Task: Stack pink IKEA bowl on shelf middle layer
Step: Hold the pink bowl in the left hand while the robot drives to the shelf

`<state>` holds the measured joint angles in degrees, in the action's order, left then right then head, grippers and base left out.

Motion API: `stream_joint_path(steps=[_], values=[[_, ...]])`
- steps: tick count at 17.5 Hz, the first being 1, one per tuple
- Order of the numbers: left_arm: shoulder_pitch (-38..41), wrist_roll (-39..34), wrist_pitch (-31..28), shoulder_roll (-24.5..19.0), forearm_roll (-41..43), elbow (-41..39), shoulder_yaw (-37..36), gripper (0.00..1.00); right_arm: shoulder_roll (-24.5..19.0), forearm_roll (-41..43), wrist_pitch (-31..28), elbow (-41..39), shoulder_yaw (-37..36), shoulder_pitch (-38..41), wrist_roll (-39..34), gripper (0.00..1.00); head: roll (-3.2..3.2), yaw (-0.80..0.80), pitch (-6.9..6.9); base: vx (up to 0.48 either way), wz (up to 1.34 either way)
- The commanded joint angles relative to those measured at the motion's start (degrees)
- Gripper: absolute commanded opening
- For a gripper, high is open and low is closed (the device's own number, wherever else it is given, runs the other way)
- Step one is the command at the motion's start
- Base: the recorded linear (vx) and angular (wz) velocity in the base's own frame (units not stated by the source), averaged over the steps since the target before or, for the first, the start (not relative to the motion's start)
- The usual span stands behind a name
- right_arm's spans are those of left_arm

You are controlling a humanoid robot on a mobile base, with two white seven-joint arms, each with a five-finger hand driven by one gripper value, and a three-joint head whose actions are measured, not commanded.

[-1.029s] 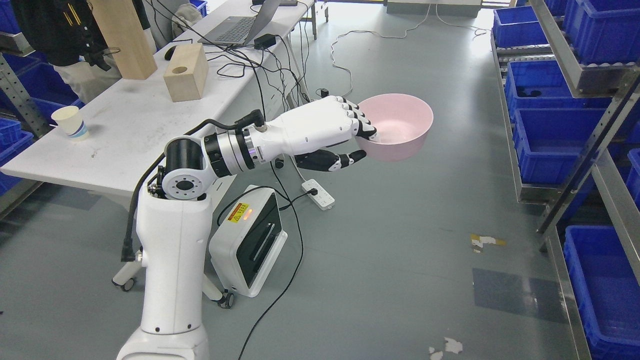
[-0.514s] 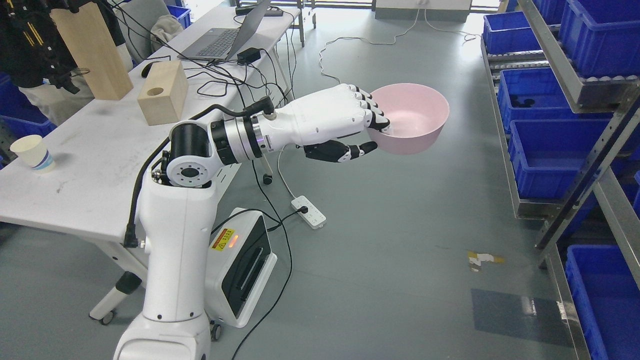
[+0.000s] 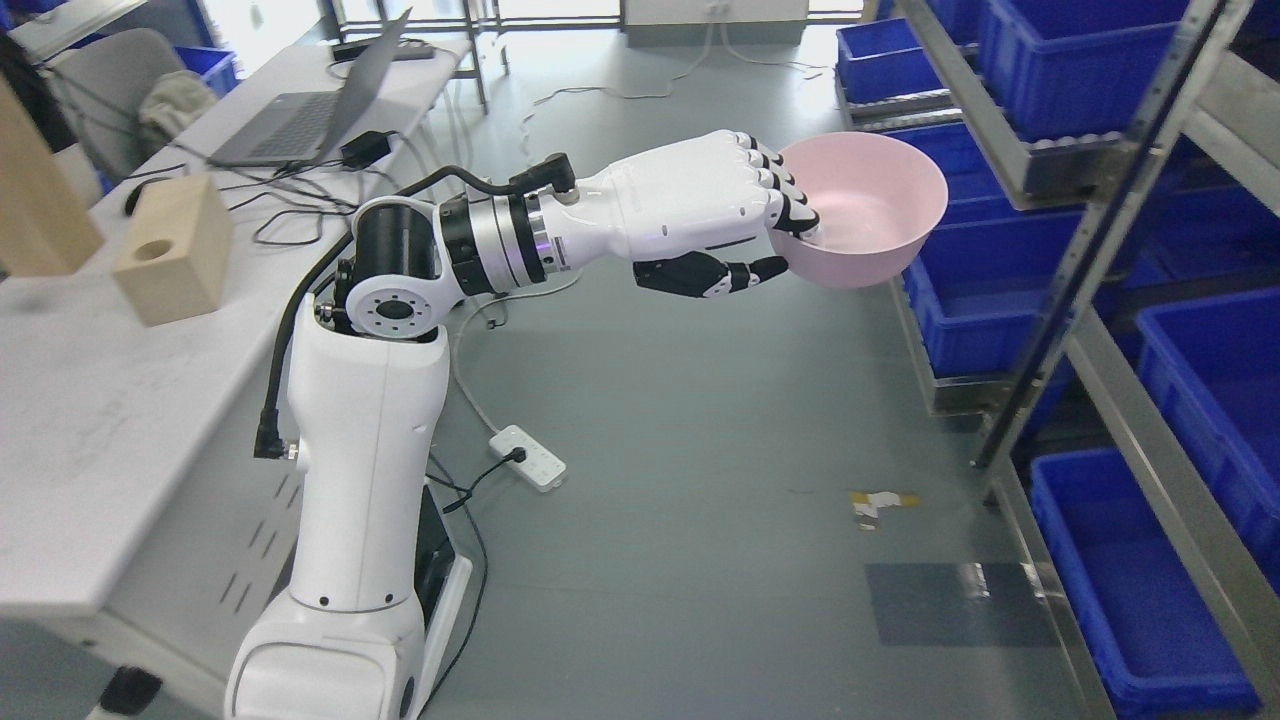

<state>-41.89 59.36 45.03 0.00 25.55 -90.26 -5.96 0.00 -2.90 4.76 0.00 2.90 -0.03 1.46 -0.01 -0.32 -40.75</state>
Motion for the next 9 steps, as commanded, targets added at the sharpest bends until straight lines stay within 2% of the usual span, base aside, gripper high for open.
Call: stream_joint_path(steps=[1,4,9], values=[[-1.1,0.0,0.0,-1.0,0.0,0.5,-2.6,0.0,1.0,0.0,0.0,-1.0,0.0,1.3,0.0,1.0,0.0,0.0,0.0,0.068,-1.06],[-1.3,-0.1,0.0,-1.0,-0.1,0.4,-2.5,0.0,1.0,0.0,0.0,-1.0,0.0,1.3,0.0,1.0,0.0,0.0,0.0,0.063,-1.23],[-3.8,-0.1,-0.4,-1.0,-0.1,0.5,-2.7,0.0,1.0,0.0,0.0,-1.0,0.0,1.3,0.0,1.0,0.0,0.0,0.0,0.044,-1.54]])
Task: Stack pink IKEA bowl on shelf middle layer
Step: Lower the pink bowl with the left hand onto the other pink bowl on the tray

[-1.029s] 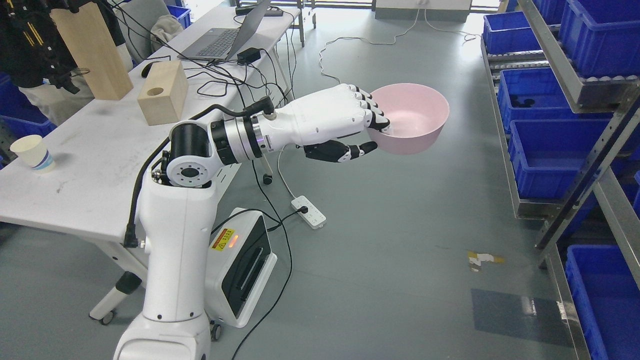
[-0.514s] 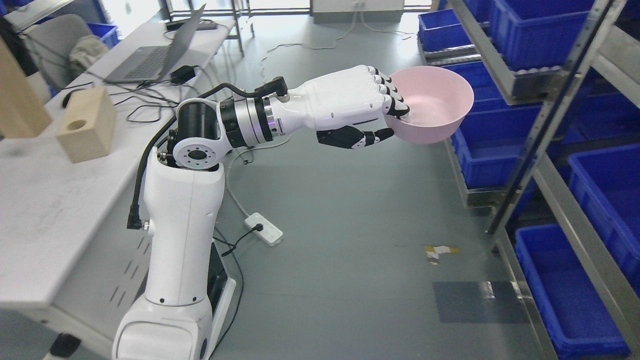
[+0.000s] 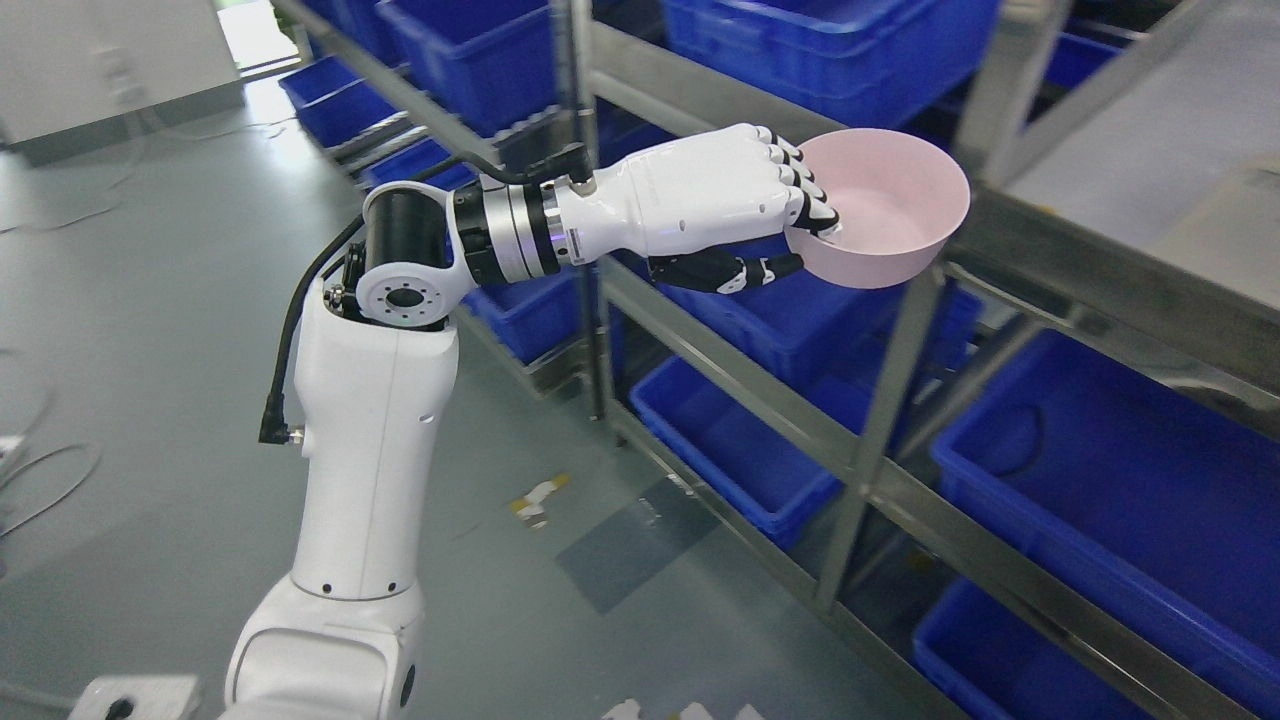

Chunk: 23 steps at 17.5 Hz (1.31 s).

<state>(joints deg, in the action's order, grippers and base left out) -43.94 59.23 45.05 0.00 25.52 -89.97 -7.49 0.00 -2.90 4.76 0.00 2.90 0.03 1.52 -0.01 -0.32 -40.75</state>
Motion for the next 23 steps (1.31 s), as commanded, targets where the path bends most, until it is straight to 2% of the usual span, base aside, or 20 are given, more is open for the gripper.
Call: stream_joint_path(steps=[1,5,7,8,12,13,14,18,23], values=[[-1.8,0.0,-0.5,-1.0,0.0,0.2,-1.6,0.0,1.0,0.0,0.0,-1.0,0.0,1.2,0.0,1.0,0.0,0.0,0.0,0.03,-1.6],[-3.3,0.0,-0.7,-1.0,0.0,0.3,-1.0,0.01,1.0,0.0,0.0,-1.0,0.0,1.2,0.0,1.0,0.0,0.0,0.0,0.027,-1.68],[-5.1,0.2,-1.3,-1.0,0.3,0.8,2.0,0.01,1.0,0.0,0.0,-1.0,0.0,1.2,0.0,1.0,0.0,0.0,0.0,0.041,-1.33],[-5.8,0.3,-2.6,-2.7,1.6,1.4,4.4,0.01,1.0,0.0,0.0,-1.0,0.0,1.2,0.0,1.0,0.0,0.0,0.0,0.05,-1.23],[-6.6,0.2,-7.0,-17.7,4.8,4.0,8.4,0.01,1.0,0.0,0.0,-1.0,0.0,1.2,0.0,1.0,0.0,0.0,0.01,0.095,-0.67],[-6.6,0.0,-8.0,-20.0,5.1,4.5,8.5,0.01,1.0,0.0,0.0,-1.0,0.0,1.2,0.0,1.0,0.0,0.0,0.01,0.153,-0.3],[-6.6,-0.1,-7.9,-20.6,5.1,6.4,8.6,0.01,1.0,0.0,0.0,-1.0,0.0,1.2,0.0,1.0,0.0,0.0,0.01,0.162,-0.15],[-9.2,-0.1,-7.6,-18.6,10.2,11.8,4.9,0.02,1.0,0.0,0.0,-1.0,0.0,1.2,0.0,1.0,0.0,0.0,0.01,0.161,-0.05],[-9.8,-0.1,-7.6,-9.5,11.3,13.1,-4.4,0.02,1.0,0.0,0.0,-1.0,0.0,1.2,0.0,1.0,0.0,0.0,0.02,0.134,0.04]])
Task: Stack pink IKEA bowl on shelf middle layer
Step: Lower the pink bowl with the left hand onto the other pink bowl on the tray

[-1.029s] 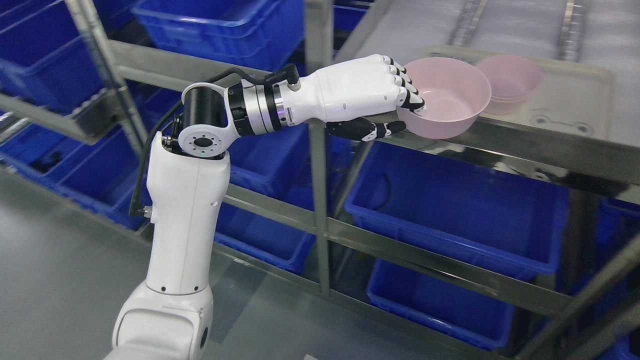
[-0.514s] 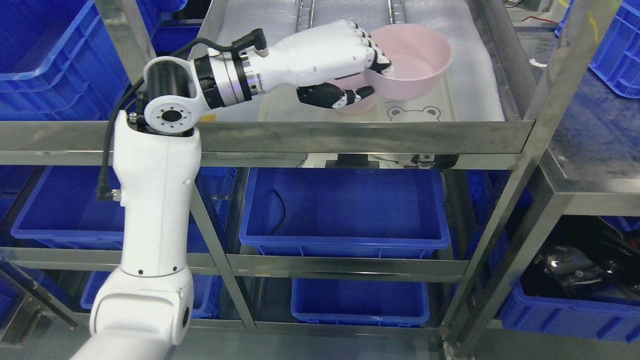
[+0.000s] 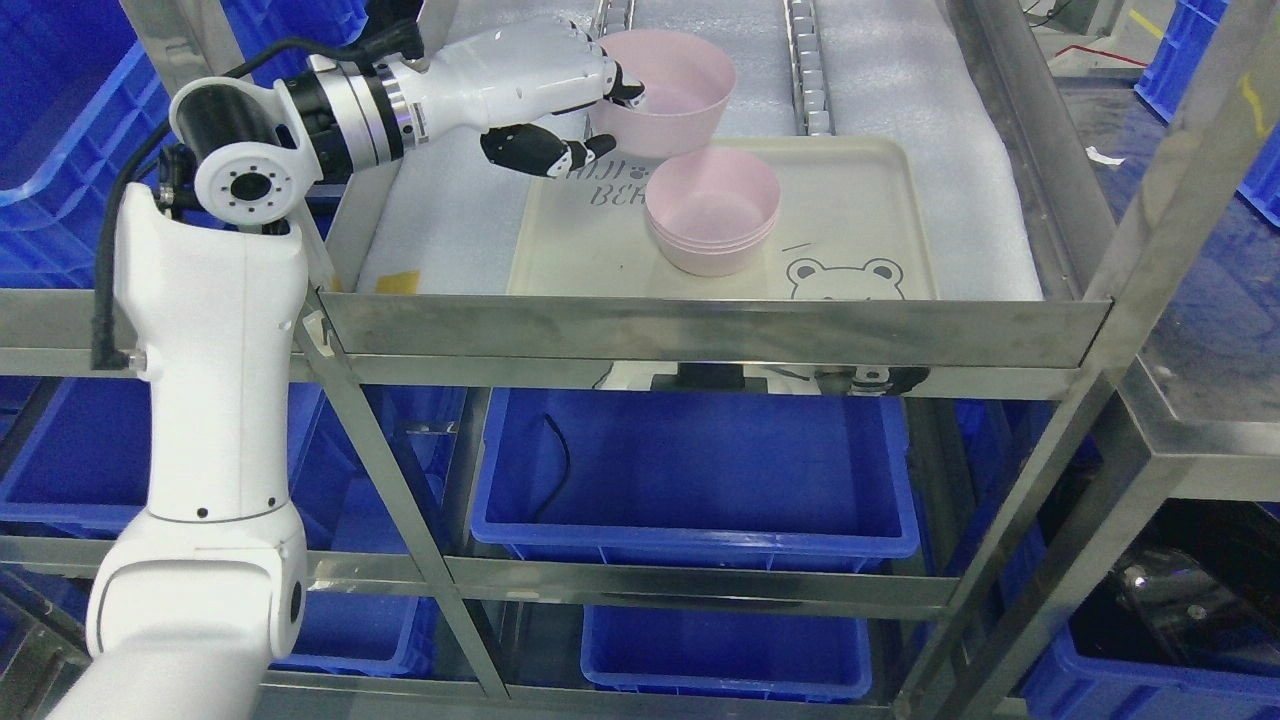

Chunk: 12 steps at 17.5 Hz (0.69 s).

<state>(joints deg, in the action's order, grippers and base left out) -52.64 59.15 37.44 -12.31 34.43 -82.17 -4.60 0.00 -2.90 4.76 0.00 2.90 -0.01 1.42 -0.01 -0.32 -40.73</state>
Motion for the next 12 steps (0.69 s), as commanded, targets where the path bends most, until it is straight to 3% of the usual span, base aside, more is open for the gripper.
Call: stream_joint_path(steps=[1,4,12], values=[[-1.0,0.0,0.0,3.6,2.5,5.1,-8.7,0.02,1.0,0.0,0.0,-1.0,0.0,1.2,0.1,1.0,0.0,0.0,0.0,0.088,0.04],[-1.0,0.0,0.0,5.8,2.8,4.7,-11.3,0.01,1.0,0.0,0.0,-1.0,0.0,1.2,0.1,1.0,0.0,0.0,0.0,0.06,0.05],[-0.4,0.1,0.0,5.3,3.8,4.7,-11.7,0.02,1.0,0.0,0.0,-1.0,0.0,1.2,0.1,1.0,0.0,0.0,0.0,0.014,0.01]])
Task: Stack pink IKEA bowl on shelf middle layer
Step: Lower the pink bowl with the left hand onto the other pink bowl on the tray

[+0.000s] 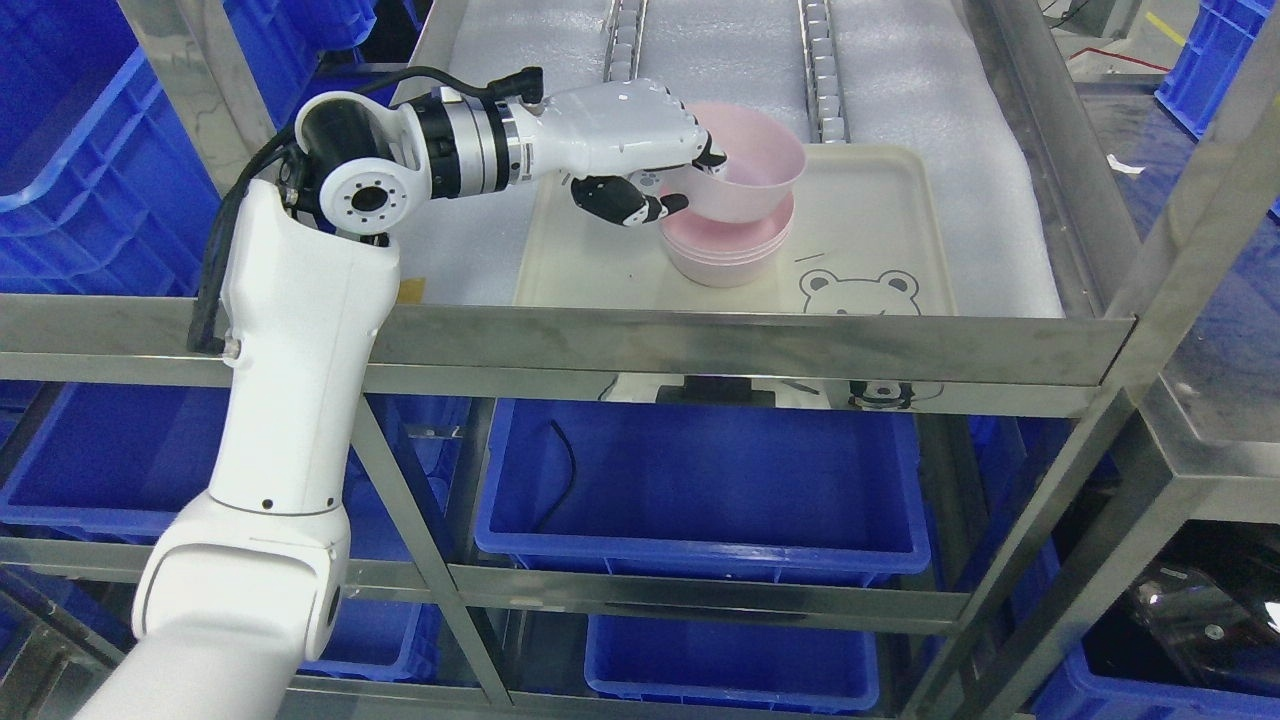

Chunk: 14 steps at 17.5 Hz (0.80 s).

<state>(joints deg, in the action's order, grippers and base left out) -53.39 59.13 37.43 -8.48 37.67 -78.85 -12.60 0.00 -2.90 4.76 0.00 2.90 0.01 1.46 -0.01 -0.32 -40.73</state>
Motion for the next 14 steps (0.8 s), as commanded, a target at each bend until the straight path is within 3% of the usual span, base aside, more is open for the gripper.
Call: stream_joint_path(steps=[1,8,10,12,14], values=[[0.4,0.1,0.0,1.5,0.6,1.3,-3.7,0.02,1.0,0.0,0.0,-1.0,0.0,1.2,0.0,1.0,0.0,0.0,0.0,0.0,0.0],[0.5,0.2,0.0,0.6,1.9,1.6,-4.0,0.04,1.0,0.0,0.0,-1.0,0.0,1.2,0.0,1.0,0.0,0.0,0.0,0.0,0.0],[0.4,0.1,-0.1,0.6,2.0,1.8,-3.8,0.34,1.0,0.0,0.0,-1.0,0.0,1.2,0.0,1.0,0.0,0.0,0.0,0.0,0.0],[0.4,0.1,-0.1,0.5,1.7,1.8,-2.8,0.58,1.0,0.0,0.0,-1.0,0.0,1.2,0.0,1.0,0.0,0.0,0.0,0.0,0.0],[0.5,0.0,0.0,1.2,1.2,1.4,0.3,0.71,1.0,0.0,0.0,-1.0,0.0,1.2,0.0,1.0,0.0,0.0,0.0,0.0,0.0]])
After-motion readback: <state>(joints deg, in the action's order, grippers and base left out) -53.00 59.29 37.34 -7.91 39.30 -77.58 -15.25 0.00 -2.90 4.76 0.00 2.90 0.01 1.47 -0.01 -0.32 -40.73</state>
